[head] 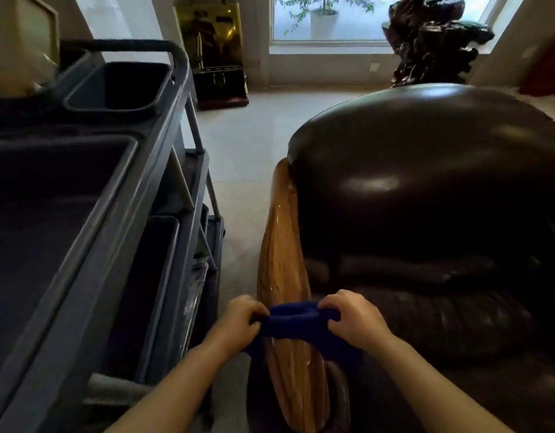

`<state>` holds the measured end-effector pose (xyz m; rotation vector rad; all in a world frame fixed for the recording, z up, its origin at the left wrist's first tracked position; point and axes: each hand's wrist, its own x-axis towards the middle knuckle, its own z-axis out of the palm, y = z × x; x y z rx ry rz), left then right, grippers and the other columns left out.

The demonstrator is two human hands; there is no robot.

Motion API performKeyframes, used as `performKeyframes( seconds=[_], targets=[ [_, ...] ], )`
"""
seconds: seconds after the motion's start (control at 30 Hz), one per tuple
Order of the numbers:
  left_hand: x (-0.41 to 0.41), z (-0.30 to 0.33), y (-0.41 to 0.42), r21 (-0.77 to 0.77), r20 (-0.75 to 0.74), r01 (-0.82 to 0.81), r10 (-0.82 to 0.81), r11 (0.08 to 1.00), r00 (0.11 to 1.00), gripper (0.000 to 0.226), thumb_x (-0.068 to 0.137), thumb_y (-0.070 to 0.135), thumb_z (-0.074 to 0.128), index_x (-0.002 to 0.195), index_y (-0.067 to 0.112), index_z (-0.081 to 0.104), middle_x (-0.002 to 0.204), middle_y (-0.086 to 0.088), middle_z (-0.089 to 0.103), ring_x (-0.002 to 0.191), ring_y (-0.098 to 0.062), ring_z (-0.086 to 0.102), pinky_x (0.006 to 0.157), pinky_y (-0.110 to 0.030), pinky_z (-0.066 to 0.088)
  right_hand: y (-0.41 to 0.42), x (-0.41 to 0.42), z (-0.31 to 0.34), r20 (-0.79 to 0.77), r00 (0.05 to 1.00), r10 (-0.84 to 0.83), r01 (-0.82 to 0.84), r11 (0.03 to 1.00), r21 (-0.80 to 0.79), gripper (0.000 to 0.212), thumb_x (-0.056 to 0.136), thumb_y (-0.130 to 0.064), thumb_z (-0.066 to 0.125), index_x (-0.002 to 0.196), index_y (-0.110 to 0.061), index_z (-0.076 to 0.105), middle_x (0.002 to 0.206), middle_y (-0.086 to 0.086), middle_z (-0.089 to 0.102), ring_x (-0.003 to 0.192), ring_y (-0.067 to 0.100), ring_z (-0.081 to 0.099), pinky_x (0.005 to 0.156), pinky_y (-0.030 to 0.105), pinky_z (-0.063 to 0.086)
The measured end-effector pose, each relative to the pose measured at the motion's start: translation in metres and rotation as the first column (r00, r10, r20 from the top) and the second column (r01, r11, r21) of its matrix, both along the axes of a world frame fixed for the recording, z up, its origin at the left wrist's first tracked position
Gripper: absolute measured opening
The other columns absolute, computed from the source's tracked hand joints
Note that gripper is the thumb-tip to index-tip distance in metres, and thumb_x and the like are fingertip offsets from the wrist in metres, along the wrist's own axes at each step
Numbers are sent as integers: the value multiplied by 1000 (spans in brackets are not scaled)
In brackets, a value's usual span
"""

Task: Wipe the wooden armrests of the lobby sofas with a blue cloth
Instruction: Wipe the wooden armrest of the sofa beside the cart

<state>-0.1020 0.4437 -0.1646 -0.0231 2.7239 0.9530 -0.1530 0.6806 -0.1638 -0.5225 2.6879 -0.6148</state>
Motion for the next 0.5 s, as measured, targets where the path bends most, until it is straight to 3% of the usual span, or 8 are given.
performKeyframes(
  seconds=[0.1,0.23,0.33,0.43,0.5],
  targets=[
    [-18,-59,-1,-2,-17,-4,4,1000,1000,25,80,4,58,97,19,69,99,3,59,94,-6,53,88,-20,46,1,-21,-59,-6,999,35,-35,999,-5,30,82,-25,60,109,-38,56,100,-18,48,95,3,49,73,16,39],
    [-41,-115,-3,5,-91,-35,35,999,995,25,82,6,57,100,20,67,94,12,52,96,-2,48,86,-13,40,-5,-52,-118,-80,995,54,-57,998,-39,34,84,-24,58,117,-32,55,114,-10,51,105,7,44,77,19,40],
    [-44,-136,5,-8,-167,-112,109,994,980,20,83,18,59,102,20,66,100,10,55,98,1,46,86,-12,35,-12,-53,-148,-131,990,-49,32,991,-133,37,81,-30,60,118,-28,56,120,-7,49,113,7,40,83,20,39],
    [-42,-150,23,-57,-324,-239,209,969,923,22,86,18,58,106,14,66,113,0,61,108,-6,47,95,-27,40,-21,-34,-173,-69,983,-172,148,953,-265,37,85,-34,55,122,-27,55,131,-7,43,118,-1,29,97,26,36],
    [-43,-155,38,-91,-361,-258,210,962,909,32,90,17,51,121,13,57,133,-4,53,126,-15,42,106,-39,36,-25,-22,-180,-100,966,-238,195,927,-319,33,87,-35,51,117,-23,59,128,-4,47,116,0,32,99,31,40]
  ],
)
